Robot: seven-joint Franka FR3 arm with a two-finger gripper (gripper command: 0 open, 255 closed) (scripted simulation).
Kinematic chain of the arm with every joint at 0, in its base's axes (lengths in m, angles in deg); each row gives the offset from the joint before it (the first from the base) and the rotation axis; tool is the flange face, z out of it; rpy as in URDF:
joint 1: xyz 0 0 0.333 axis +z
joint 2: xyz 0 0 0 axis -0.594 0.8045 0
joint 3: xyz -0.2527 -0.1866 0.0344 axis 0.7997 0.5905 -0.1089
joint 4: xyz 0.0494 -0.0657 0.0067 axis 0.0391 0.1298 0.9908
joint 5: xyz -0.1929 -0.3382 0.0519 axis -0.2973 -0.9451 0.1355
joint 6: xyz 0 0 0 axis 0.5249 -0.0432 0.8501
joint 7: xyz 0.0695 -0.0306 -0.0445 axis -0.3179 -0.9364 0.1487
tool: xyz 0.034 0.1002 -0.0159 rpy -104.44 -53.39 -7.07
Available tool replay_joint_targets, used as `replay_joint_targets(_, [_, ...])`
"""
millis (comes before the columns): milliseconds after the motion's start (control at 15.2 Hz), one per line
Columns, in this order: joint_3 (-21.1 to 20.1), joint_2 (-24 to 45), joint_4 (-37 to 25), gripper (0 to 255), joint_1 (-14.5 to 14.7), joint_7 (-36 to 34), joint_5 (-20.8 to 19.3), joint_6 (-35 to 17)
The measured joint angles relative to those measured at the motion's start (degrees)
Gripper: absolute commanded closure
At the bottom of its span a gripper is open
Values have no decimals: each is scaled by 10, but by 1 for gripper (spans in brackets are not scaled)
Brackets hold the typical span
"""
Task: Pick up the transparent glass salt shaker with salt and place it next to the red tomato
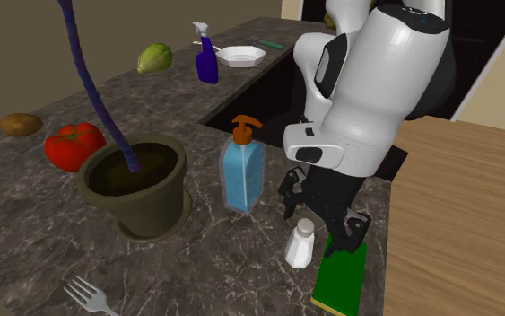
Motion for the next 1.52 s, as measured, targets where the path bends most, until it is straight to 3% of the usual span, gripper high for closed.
replay_joint_targets(330, [0, 2, 1, 0, 0, -2, -2, -2])
replay_joint_targets(396, [0, 2, 1, 255, 0, -2, -2, -2])
replay_joint_targets(1056, [0, 1, 0, 255, 0, -2, -2, -2])
replay_joint_targets(1518, [7, -35, -17, 255, 10, 30, 37, 45])
